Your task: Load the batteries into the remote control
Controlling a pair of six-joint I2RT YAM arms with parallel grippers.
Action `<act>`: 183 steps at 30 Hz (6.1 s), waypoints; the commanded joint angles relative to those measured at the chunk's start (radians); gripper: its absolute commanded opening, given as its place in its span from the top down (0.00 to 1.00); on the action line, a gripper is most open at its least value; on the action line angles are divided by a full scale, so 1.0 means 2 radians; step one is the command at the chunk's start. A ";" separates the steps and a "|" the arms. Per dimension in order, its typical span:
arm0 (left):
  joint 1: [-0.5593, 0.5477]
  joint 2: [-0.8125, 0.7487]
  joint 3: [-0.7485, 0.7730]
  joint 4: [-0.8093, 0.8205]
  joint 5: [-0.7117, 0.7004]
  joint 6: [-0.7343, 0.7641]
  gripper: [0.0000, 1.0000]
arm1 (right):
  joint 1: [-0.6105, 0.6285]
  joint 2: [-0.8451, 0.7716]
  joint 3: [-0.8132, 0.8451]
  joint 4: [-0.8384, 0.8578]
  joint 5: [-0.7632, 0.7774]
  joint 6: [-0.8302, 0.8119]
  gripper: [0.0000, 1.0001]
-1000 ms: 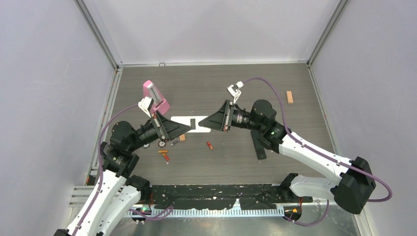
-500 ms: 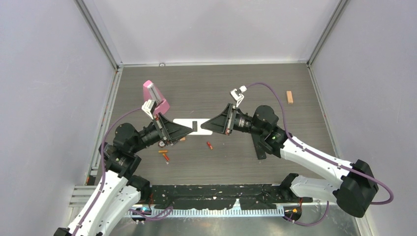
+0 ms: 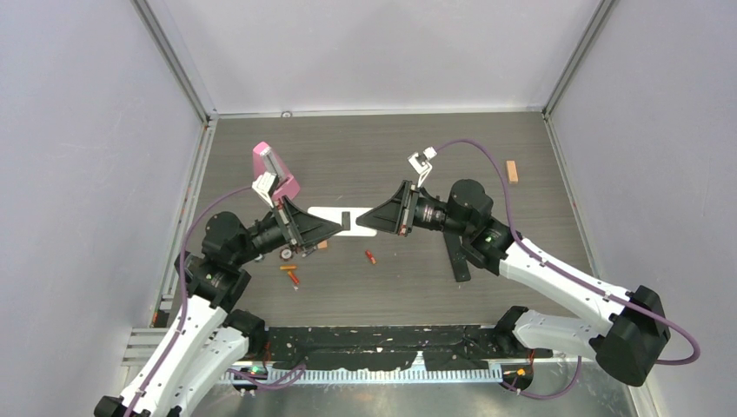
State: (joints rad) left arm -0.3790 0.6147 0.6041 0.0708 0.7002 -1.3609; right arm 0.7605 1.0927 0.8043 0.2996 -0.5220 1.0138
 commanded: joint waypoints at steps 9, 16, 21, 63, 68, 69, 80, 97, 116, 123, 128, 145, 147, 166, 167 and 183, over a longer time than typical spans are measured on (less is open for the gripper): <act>0.049 0.020 0.047 0.091 0.001 -0.069 1.00 | -0.052 -0.002 -0.042 0.053 -0.089 -0.033 0.93; 0.052 0.029 0.057 0.074 0.011 -0.046 1.00 | -0.055 -0.001 -0.035 0.036 -0.069 -0.011 0.93; 0.052 0.032 0.055 0.073 0.010 -0.041 1.00 | -0.055 0.000 -0.027 0.037 -0.050 0.007 0.91; 0.051 0.156 0.103 -0.117 -0.052 0.314 1.00 | -0.051 0.097 0.074 -0.105 0.038 -0.055 0.91; 0.051 0.165 0.098 -0.150 -0.083 0.351 1.00 | -0.051 0.099 0.086 -0.118 0.042 -0.070 0.95; 0.051 0.164 0.095 -0.156 -0.092 0.358 1.00 | -0.051 0.099 0.088 -0.127 0.056 -0.080 0.95; 0.051 0.132 0.087 -0.227 -0.104 0.424 1.00 | -0.067 0.186 0.070 -0.256 0.159 -0.126 0.90; 0.051 0.069 0.077 -0.274 -0.061 0.433 1.00 | -0.067 0.238 0.065 -0.343 0.267 -0.127 0.41; 0.051 0.054 0.101 -0.295 0.059 0.472 1.00 | 0.040 0.030 0.055 -0.194 0.054 -0.261 0.28; 0.051 0.054 0.117 -0.266 0.167 0.490 1.00 | 0.056 0.022 0.056 -0.153 0.000 -0.271 0.20; 0.051 0.046 0.112 -0.217 0.218 0.468 1.00 | 0.065 0.016 0.054 -0.127 -0.011 -0.266 0.20; 0.050 0.047 0.124 -0.191 0.272 0.453 1.00 | 0.085 0.048 0.085 -0.099 -0.086 -0.245 0.73; 0.050 0.049 0.123 -0.185 0.270 0.445 0.95 | 0.085 0.048 0.079 -0.084 -0.081 -0.231 0.86; 0.028 0.008 -0.016 0.183 -0.010 0.130 0.38 | 0.096 0.063 -0.049 0.255 0.138 0.098 0.94; 0.023 0.006 -0.021 0.185 -0.022 0.129 0.39 | 0.099 0.066 -0.050 0.271 0.144 0.116 0.94; -0.008 -0.003 -0.027 0.155 -0.087 0.161 1.00 | 0.118 0.081 -0.072 0.312 0.186 0.156 0.94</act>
State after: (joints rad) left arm -0.3939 0.6254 0.5205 0.3721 0.5602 -1.1667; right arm 0.9920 1.2835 0.6617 0.8963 -0.2020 1.2732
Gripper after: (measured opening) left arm 0.278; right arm 0.276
